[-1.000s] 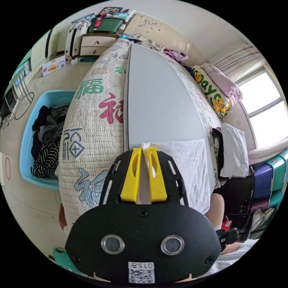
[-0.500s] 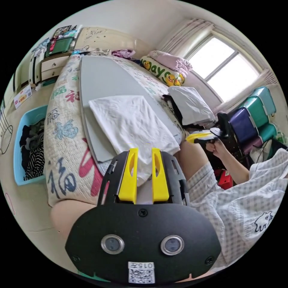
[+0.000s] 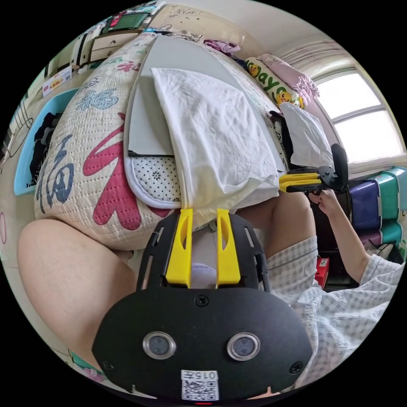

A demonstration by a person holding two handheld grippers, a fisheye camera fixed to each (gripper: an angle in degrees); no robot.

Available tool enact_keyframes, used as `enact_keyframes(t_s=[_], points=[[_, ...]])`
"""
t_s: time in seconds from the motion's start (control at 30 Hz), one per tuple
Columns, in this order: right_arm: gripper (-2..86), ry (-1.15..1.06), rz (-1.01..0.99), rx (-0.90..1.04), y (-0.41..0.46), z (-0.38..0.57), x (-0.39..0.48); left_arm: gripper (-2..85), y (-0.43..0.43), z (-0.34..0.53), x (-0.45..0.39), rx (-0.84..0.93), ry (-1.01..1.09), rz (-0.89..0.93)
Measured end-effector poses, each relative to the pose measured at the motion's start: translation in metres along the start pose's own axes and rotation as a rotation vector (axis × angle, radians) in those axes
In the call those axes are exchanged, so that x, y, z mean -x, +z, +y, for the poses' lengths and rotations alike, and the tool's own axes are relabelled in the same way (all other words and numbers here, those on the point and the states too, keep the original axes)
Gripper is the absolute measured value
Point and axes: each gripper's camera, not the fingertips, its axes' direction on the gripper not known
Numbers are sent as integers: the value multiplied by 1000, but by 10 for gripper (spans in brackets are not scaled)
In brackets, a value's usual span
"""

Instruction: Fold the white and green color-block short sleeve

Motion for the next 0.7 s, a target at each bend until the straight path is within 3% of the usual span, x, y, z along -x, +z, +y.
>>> enact_keyframes(t_s=[0.23, 0.53, 0.7], points=[[14, -29, 22, 24, 16, 6, 6, 66, 0, -2, 2, 3, -25, -13], [-3, 120, 120, -81, 25, 41, 29, 70, 3, -6, 11, 54, -91, 5], [0, 152, 201, -20, 51, 50, 40, 63, 6, -12, 13, 65, -102, -1]])
